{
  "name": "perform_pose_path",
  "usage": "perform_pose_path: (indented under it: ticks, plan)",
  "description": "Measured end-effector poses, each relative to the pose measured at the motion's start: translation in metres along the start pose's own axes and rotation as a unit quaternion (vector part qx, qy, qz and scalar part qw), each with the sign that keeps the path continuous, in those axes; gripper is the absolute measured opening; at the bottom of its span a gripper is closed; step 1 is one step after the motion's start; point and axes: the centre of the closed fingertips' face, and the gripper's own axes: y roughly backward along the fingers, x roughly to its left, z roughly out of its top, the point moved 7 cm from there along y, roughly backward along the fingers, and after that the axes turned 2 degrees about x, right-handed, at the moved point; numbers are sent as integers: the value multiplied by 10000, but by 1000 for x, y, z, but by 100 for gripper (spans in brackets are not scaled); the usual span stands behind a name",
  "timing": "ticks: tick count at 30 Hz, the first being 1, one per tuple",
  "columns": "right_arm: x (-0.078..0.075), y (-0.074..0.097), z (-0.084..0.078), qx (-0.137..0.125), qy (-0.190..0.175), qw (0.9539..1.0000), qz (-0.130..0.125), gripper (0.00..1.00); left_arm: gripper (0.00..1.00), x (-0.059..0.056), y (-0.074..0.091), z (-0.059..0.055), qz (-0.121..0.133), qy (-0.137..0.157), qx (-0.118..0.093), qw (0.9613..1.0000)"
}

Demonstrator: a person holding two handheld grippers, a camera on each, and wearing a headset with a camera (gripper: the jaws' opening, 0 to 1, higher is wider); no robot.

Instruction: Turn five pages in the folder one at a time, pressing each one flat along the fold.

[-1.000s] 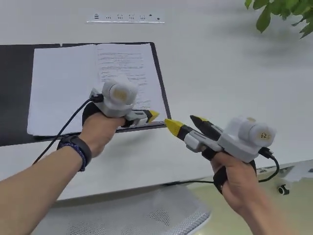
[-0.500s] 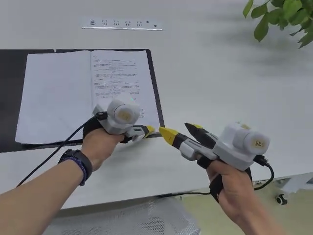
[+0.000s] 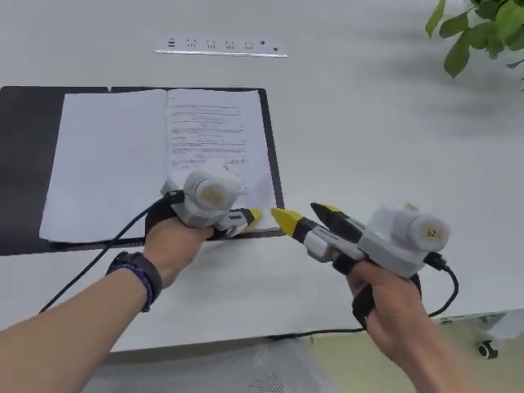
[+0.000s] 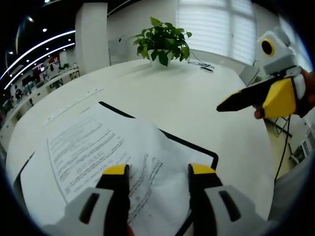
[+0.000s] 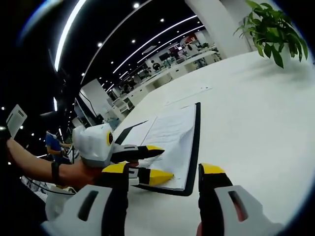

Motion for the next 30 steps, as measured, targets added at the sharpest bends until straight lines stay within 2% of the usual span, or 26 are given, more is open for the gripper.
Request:
perform_pose_path:
  ticks: [9,12,17,22,27,30]
  plan:
    - [-14,-55,16,-38,-201,9996,216,52,44,2,2,-1,-33,69,-5,10000]
    - [-17,-68,18,-63,-448,9985,309,49,42,3,4,-2,-24,97,-4,9999]
    - [-19,-89,18,4,-651,9969,453,47,41,4,6,-3,-37,122,14,9999]
    - [-21,-96,13,149,-718,9960,515,43,43,2,7,-3,-69,197,33,9998]
    - [-19,-91,15,71,-822,9949,578,33,50,0,13,-4,-134,303,147,9993]
    - [-20,-83,13,19,-919,9941,582,28,54,-1,22,-6,-108,424,199,9988]
